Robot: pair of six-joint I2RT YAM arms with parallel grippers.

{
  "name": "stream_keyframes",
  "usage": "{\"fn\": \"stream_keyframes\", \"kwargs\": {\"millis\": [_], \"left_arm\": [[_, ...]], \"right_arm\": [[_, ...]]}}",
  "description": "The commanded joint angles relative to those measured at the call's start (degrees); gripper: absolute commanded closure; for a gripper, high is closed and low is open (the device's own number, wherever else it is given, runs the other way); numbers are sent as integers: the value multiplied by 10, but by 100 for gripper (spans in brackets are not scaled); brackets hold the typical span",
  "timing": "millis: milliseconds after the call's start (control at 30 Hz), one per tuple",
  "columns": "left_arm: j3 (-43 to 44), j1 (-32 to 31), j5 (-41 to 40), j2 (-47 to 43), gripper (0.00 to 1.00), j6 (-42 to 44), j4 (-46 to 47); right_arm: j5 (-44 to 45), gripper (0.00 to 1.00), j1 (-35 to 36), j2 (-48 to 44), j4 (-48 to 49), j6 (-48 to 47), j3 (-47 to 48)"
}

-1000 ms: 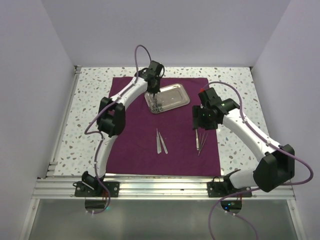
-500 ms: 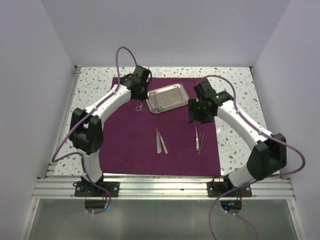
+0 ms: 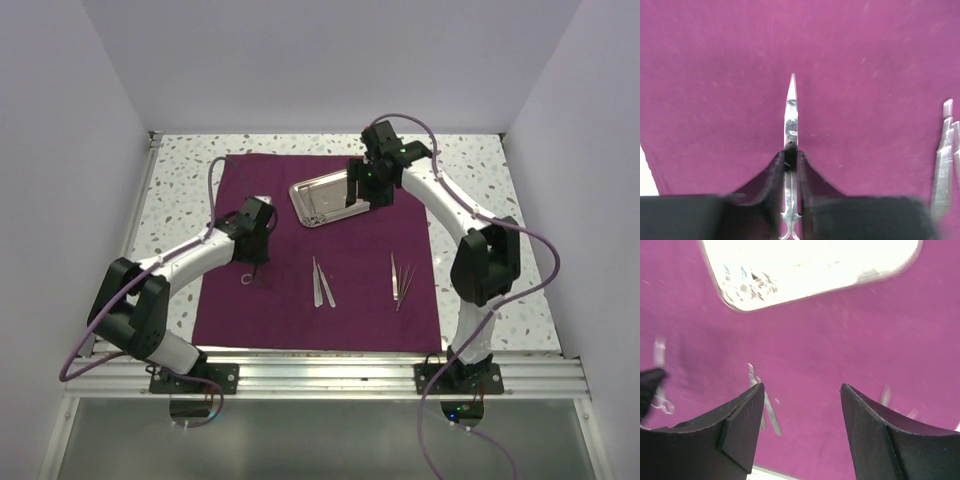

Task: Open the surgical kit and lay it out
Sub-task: Place the medical item in the surgical kit, then pick up the medical item from the container.

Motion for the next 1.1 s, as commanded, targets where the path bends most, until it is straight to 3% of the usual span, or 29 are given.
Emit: {"fn": "stream_keyframes", "kwargs": {"millis": [0,33,67,200,333,667,1067], "left_arm": [[-28,-2,-5,-13,75,-11,67],[-32,-2,-6,-12,64,-12,69],[-37,-2,-4,-11,46,-12,69],[-34,-2,-11,-27,24,-14,52],[-24,-2,-21,-61,22,-18,23],[12,-1,-7,-136,23,-43,-49],[-28,1,-29,-226,24,-43,-72]], "right_arm": [[-53,33,4,49,8,10,72],[-56,33,6,60,7,10,85],[-61,33,10,81,3,12,109],[-67,32,31,116,19,17,140],[-71,31,53,163,48,31,163],[-7,31,70,363,0,36,408],[122,32,102,451,-47,-7,454]]}}
